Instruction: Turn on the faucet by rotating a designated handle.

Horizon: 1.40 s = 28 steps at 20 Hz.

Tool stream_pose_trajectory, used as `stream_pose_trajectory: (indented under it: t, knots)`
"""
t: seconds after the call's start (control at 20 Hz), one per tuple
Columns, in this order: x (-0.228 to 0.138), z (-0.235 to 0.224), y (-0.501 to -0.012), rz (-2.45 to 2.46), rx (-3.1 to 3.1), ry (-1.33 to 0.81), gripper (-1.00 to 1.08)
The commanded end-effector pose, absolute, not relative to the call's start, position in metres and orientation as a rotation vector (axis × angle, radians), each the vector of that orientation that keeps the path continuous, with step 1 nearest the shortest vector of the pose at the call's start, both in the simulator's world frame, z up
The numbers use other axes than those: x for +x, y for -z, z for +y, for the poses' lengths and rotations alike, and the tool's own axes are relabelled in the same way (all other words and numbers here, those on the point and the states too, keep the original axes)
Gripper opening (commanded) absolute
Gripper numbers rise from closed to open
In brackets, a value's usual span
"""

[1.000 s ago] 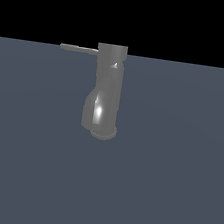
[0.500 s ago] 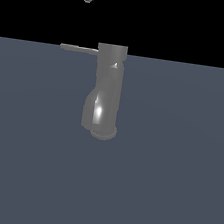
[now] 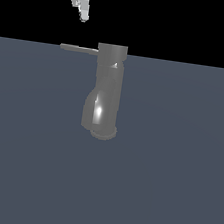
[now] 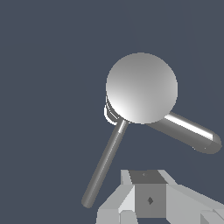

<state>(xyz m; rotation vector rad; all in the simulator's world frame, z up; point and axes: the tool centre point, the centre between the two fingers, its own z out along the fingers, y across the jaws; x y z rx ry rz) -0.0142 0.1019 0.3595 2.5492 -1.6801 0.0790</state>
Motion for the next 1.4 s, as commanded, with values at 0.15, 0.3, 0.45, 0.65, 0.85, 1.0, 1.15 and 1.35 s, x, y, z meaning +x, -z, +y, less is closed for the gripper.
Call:
stream_pose_trajectory:
  t: [0.15,0.3,0.45,0.65,0.85,1.0,1.15,1.35]
  knots:
    - [0.004,0.114,-0.34,-1.835,2.465,-0.071,-1.0]
    - [0.014,0.121,-0.33,-1.919,2.417,-0.063,-1.0]
    - [0.023,0.128,-0.319,-2.002,2.365,-0.052,-1.0]
    - [0.033,0.136,-0.306,-2.098,2.302,-0.036,-1.0]
    - [0.041,0.143,-0.297,-2.172,2.25,-0.02,-1.0]
    - [0.045,0.146,-0.291,-2.212,2.22,-0.011,-1.0]
    - [0.048,0.148,-0.288,-2.239,2.199,-0.005,-1.0]
    - [0.049,0.15,-0.286,-2.256,2.186,0.0,-1.0]
